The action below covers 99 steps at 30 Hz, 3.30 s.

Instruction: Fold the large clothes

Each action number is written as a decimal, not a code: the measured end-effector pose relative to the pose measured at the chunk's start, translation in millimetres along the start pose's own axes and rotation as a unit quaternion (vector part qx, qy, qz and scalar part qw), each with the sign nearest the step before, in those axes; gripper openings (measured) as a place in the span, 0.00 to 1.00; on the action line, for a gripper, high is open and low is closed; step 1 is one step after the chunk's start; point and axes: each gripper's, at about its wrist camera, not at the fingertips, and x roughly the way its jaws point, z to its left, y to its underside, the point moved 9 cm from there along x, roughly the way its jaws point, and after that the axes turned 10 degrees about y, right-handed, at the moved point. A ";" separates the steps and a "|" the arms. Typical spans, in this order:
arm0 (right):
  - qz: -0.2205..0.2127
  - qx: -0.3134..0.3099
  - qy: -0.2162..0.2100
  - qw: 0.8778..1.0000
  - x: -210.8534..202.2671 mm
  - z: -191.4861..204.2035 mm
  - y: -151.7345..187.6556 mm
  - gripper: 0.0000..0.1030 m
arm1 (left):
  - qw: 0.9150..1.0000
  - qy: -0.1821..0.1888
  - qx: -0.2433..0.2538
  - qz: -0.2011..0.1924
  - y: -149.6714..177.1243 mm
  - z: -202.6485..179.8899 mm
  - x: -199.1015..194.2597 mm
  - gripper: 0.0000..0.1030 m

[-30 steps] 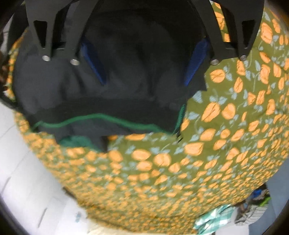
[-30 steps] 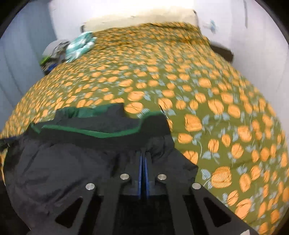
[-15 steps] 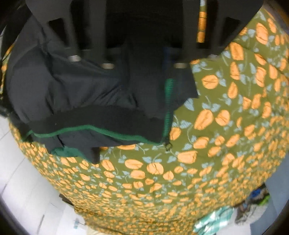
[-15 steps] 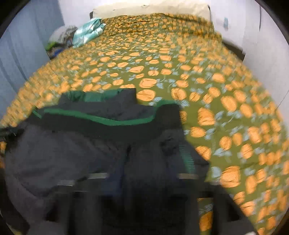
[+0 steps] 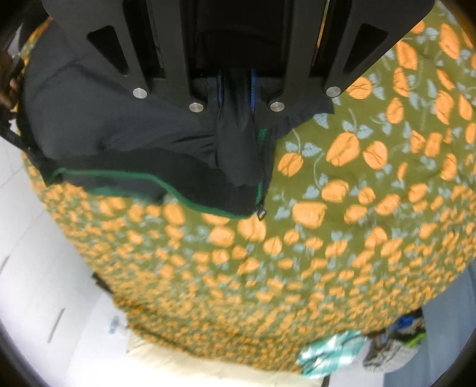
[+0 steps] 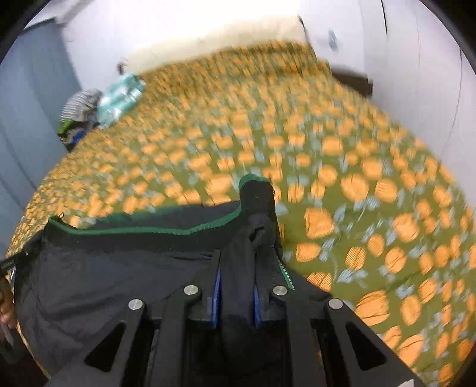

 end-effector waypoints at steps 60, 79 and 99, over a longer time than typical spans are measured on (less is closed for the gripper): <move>-0.038 0.021 -0.128 0.991 -7.4 -14.2 88.2 0.60 | 0.994 0.042 -0.100 -0.014 80.4 57.6 -3.6 0.92; -0.068 0.040 -0.147 0.986 -88.6 -14.1 68.3 0.61 | 0.989 0.112 0.100 -0.022 16.2 -125.5 -47.3 0.87; -0.071 -0.025 -0.163 0.984 -147.4 5.1 119.7 0.61 | 0.974 0.057 0.207 0.066 103.1 -153.8 10.8 0.86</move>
